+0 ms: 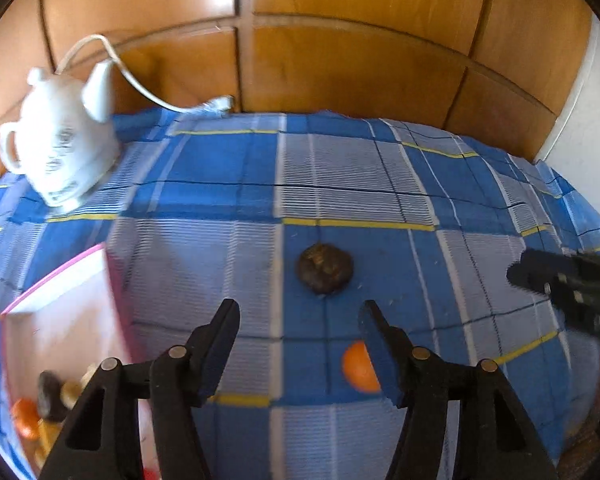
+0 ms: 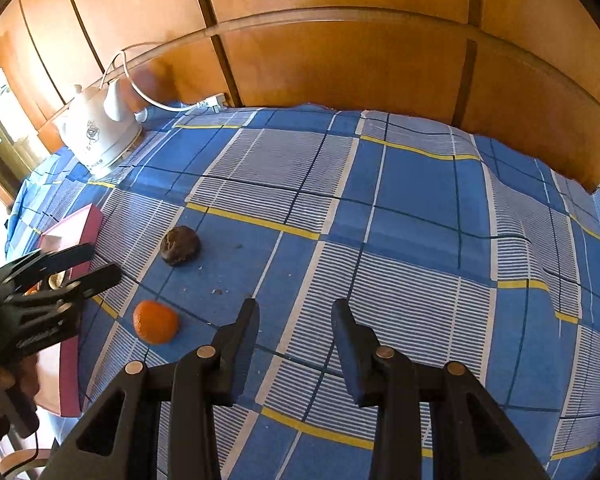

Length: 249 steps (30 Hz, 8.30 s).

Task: Organize fruits
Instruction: 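Close the left tool on the dark brown round fruit while the right tool moves toward the mandarin, then carry the dark fruit toward the tray while the right tool closes on the mandarin, then lower the dark fruit into the tray and open the left tool while the right tool holds the mandarin, then lift the mandarin with the right tool toward the tray, then lower the mandarin into the tray and open the right tool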

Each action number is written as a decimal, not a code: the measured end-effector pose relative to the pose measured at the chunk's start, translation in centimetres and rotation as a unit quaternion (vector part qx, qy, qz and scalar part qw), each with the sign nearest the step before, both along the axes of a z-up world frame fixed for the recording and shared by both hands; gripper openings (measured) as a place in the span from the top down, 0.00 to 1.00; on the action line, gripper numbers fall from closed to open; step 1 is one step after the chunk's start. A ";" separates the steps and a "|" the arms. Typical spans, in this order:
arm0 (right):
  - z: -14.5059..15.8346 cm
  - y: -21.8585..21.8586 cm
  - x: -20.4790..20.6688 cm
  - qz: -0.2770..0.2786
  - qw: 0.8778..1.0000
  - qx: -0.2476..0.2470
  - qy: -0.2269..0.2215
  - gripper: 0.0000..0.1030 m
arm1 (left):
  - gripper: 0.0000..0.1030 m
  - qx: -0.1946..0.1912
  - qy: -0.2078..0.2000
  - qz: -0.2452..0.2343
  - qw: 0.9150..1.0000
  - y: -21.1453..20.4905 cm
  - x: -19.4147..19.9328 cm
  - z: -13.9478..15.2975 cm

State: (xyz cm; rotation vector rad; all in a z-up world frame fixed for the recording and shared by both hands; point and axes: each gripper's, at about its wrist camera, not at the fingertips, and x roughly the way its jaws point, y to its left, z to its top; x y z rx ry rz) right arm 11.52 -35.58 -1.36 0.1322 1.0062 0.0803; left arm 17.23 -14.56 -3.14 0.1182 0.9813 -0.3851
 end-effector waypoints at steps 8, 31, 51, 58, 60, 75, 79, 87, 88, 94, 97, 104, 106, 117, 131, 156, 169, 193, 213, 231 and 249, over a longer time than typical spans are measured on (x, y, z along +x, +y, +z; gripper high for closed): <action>-0.1 0.3 0.2 0.006 1.000 0.001 0.002 0.63 | 0.37 0.017 0.044 -0.027 0.999 -3.7 4.4 -2.7; -2.3 1.4 0.3 0.032 0.999 -0.011 0.042 0.63 | 0.53 -0.022 0.004 0.028 0.999 3.2 -1.9 -0.3; -4.1 9.7 1.0 0.149 0.987 0.013 0.063 0.51 | 0.53 -0.043 -0.018 0.022 0.999 6.5 -9.9 0.7; -5.4 12.5 3.2 0.165 0.982 0.028 0.082 0.39 | 0.53 -0.054 -0.020 0.033 0.998 7.8 -10.8 1.1; -5.9 13.3 3.6 0.168 0.981 0.028 0.088 0.39 | 0.53 -0.057 -0.019 0.036 0.998 8.1 -11.0 1.0; -4.7 14.3 1.1 0.198 0.976 -0.042 0.077 0.61 | 0.53 -0.068 -0.025 0.063 0.995 10.5 -12.1 1.1; -4.9 11.9 -1.1 0.188 0.977 -0.054 0.086 0.61 | 0.53 -0.069 -0.028 0.067 0.995 10.8 -12.3 1.2; -5.6 8.2 -2.7 0.152 0.984 -0.038 0.083 0.61 | 0.53 -0.062 -0.024 0.063 0.996 10.4 -12.8 0.8; -5.6 8.2 -2.6 0.151 0.984 -0.037 0.081 0.61 | 0.53 -0.061 -0.024 0.063 0.996 10.3 -12.8 0.8; -5.8 8.1 -2.2 0.153 0.985 -0.031 0.077 0.61 | 0.53 -0.052 -0.021 0.063 0.996 10.2 -13.0 0.4; -5.8 8.2 -2.1 0.150 0.985 -0.027 0.079 0.61 | 0.53 -0.049 -0.019 0.065 0.996 10.1 -13.1 0.3; -5.8 8.2 -2.0 0.149 0.985 -0.027 0.080 0.61 | 0.53 -0.046 -0.010 0.062 0.997 9.9 -12.9 -0.2; -5.8 8.2 -2.0 0.149 0.985 -0.028 0.080 0.61 | 0.53 -0.045 -0.008 0.063 0.997 9.9 -12.9 -0.3; -5.8 8.7 -2.0 0.156 0.984 -0.047 0.072 0.61 | 0.53 -0.051 -0.003 0.089 0.995 12.2 -12.5 -0.5; -5.9 9.0 -2.0 0.158 0.983 -0.052 0.072 0.61 | 0.53 -0.040 0.014 0.208 0.977 22.1 -13.6 -1.8; -5.9 8.9 -1.9 0.158 0.983 -0.052 0.073 0.61 | 0.33 -0.004 -0.001 0.238 0.971 22.2 -10.5 -3.4; -5.9 9.1 -2.1 0.161 0.983 -0.060 0.071 0.61 | 0.32 0.000 -0.033 0.251 0.967 21.8 -13.0 -1.5; -6.0 9.3 -2.3 0.165 0.982 -0.068 0.066 0.61 | 0.32 -0.001 -0.056 0.216 0.975 19.4 -14.0 -0.1; -5.8 9.8 -2.2 0.159 0.983 -0.063 0.073 0.61 | 0.32 -0.019 -0.060 0.242 0.968 21.7 -14.5 0.1; 0.0 23.3 -1.8 0.268 0.963 0.004 -0.010 0.61 | 0.32 -0.037 -0.066 0.256 0.964 23.3 -14.9 0.5; -2.1 28.5 1.4 0.273 0.962 -0.003 -0.004 0.58 | 0.32 -0.048 -0.054 0.269 0.960 24.8 -14.9 -0.3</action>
